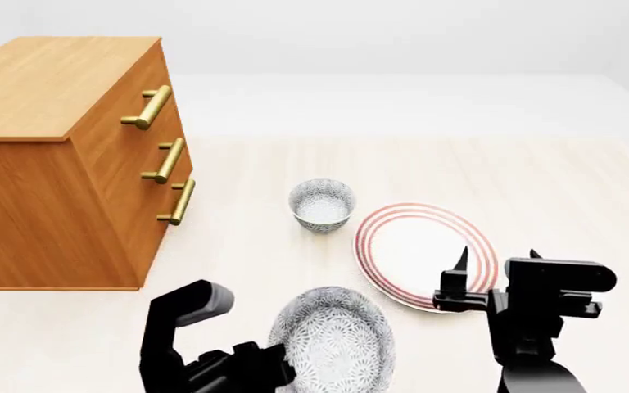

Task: Stack the bowl in the middle on the bowl at the back.

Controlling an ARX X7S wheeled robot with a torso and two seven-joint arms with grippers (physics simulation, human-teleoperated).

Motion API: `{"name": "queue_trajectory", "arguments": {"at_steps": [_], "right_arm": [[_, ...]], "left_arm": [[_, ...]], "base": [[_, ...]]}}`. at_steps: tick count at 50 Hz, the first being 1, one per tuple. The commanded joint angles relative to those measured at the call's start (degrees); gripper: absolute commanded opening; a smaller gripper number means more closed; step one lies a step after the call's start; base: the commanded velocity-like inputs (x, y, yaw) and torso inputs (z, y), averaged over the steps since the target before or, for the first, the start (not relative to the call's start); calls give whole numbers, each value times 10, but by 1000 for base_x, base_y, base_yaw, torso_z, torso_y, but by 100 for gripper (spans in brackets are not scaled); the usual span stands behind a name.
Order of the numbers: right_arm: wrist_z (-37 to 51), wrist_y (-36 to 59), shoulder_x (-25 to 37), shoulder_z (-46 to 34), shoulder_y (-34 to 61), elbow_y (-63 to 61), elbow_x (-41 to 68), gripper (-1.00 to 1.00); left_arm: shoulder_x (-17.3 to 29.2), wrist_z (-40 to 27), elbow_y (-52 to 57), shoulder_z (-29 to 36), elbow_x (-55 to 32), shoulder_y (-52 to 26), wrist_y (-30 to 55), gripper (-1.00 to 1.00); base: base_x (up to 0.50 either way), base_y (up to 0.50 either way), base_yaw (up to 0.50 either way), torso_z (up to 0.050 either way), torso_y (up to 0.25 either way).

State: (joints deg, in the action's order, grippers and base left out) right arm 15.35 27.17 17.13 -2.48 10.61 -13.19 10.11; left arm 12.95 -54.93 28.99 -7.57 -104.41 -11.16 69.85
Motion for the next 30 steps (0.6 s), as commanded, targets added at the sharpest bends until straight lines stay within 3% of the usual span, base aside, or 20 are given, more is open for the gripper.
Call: {"name": "queue_trajectory", "arguments": {"at_steps": [1, 30], "right_arm": [[1, -7, 0, -1, -1, 8, 2, 100], [3, -20, 1, -1, -3, 25, 9, 100]], "left_arm": [[-6, 10, -22, 7, 6, 13, -13, -100], [-18, 22, -88, 37, 73, 1, -41, -100]], "base": [[0, 0, 0, 0, 0], [0, 0, 0, 0, 0]]}}
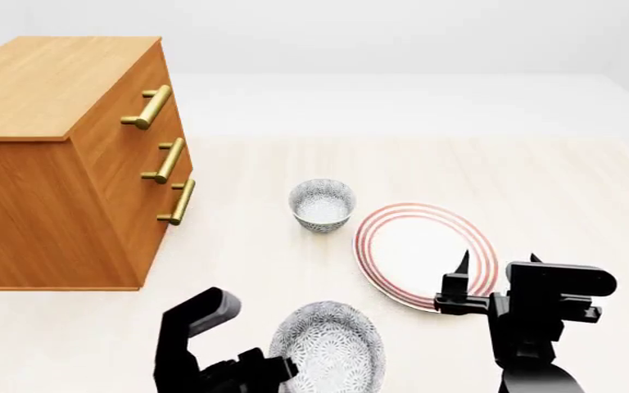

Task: Stack the bowl in the middle on the bowl at the back.

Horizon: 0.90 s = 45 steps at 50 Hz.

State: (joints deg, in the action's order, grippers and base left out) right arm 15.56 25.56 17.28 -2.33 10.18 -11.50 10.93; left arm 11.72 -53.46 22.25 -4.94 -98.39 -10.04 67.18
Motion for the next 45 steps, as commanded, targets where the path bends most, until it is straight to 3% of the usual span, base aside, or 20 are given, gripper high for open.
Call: {"name": "queue_trajectory", "arguments": {"at_steps": [1, 40, 41, 45], "right_arm": [[1, -4, 0, -3, 2, 9, 1, 100], [5, -10, 5, -2, 0, 11, 11, 100], [5, -10, 5, -2, 0, 12, 11, 100], [6, -11, 6, -3, 0, 14, 12, 100]], "left_arm": [[-7, 6, -22, 13, 14, -11, -15, -100], [-5, 6, -37, 44, 25, -13, -38, -100], [-4, 6, -37, 44, 25, -13, -38, 100], [-3, 6, -36, 46, 24, -13, -40, 100]], "base": [[0, 0, 0, 0, 0], [0, 0, 0, 0, 0], [0, 0, 0, 0, 0], [0, 0, 0, 0, 0]]}}
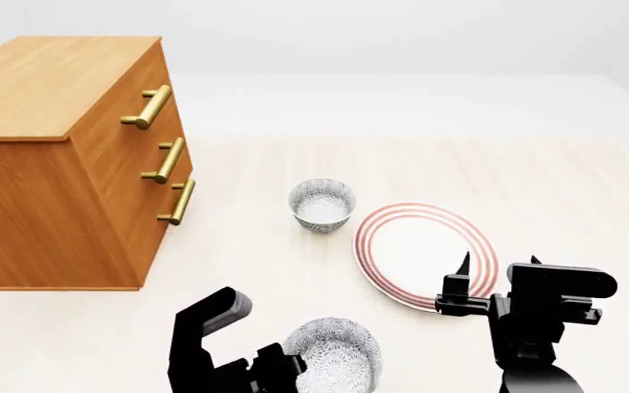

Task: Stack the bowl in the middle on the bowl at the back.

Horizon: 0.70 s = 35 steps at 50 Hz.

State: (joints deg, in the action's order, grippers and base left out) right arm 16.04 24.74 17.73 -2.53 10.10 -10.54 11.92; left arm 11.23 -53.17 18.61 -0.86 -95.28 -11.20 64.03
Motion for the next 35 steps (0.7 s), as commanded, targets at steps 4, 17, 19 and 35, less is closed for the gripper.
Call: {"name": "queue_trajectory", "arguments": {"at_steps": [4, 17, 19, 35], "right_arm": [[1, -4, 2, 0, -1, 3, 3, 100], [3, -4, 3, -1, -1, 6, 5, 100], [3, -4, 4, 0, -1, 5, 6, 100], [7, 2, 7, -2, 1, -1, 8, 100]], "left_arm": [[4, 3, 4, 6, -9, -2, -11, 100], [15, -4, 37, 0, -35, -4, -18, 100], [19, -8, 49, -5, -45, -6, -21, 100], [39, -15, 110, -52, -47, -73, -60, 100]], "base": [[0, 0, 0, 0, 0], [0, 0, 0, 0, 0], [0, 0, 0, 0, 0], [0, 0, 0, 0, 0]]}}
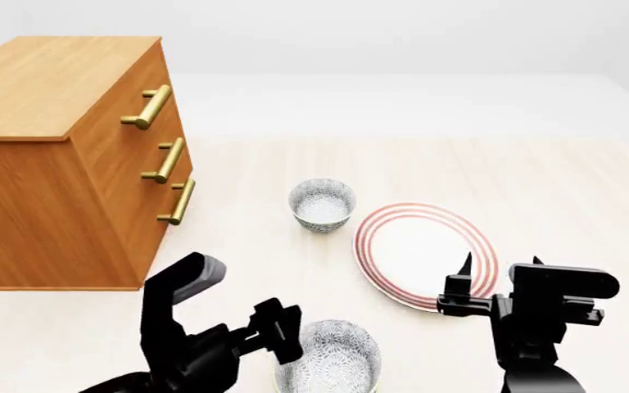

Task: Stack the bowl in the middle on the bowl at the back.

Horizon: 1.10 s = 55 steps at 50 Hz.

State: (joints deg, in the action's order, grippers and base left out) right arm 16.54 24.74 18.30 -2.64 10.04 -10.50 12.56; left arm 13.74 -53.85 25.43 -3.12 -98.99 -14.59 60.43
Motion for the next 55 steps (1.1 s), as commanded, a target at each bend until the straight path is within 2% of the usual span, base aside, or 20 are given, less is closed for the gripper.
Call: {"name": "queue_trajectory", "arguments": {"at_steps": [1, 5, 9, 12, 17, 20, 25, 30, 44, 50, 55], "right_arm": [[2, 2, 2, -1, 2, -1, 2, 100], [1, 3, 3, -3, 2, -1, 2, 100], [1, 6, 4, -3, 0, -9, 4, 100], [4, 11, 7, -4, -2, -21, 3, 100], [11, 19, 11, -2, -8, -56, 3, 100], [16, 18, 12, 3, -18, -86, 6, 100], [31, 21, 13, 19, -39, -151, 11, 100], [58, 34, 20, 22, -56, -237, -6, 100], [93, 51, 37, 41, -100, -412, -26, 100], [98, 28, 40, 48, -129, -450, -33, 100], [106, 10, 48, 39, -153, -492, -55, 100]], "left_arm": [[15, -7, 50, -32, -11, -44, -26, 100], [21, 7, 84, -34, -15, -58, -23, 100], [23, 79, 116, -27, 43, -71, -6, 100], [28, 161, 142, -11, 142, -87, 0, 100], [42, 273, 170, 24, 303, -95, -41, 100], [49, 328, 187, 40, 392, -88, -94, 100], [58, 380, 208, 64, 547, -59, -207, 100], [64, 388, 235, 68, 631, -33, -279, 100], [77, 360, 343, -8, 631, 31, -371, 100], [184, 276, 345, 36, 634, 98, -536, 100], [226, 249, 344, 48, 641, 139, -613, 100]], "base": [[0, 0, 0, 0, 0], [0, 0, 0, 0, 0], [0, 0, 0, 0, 0], [0, 0, 0, 0, 0], [0, 0, 0, 0, 0], [0, 0, 0, 0, 0], [0, 0, 0, 0, 0], [0, 0, 0, 0, 0], [0, 0, 0, 0, 0], [0, 0, 0, 0, 0], [0, 0, 0, 0, 0]]}}
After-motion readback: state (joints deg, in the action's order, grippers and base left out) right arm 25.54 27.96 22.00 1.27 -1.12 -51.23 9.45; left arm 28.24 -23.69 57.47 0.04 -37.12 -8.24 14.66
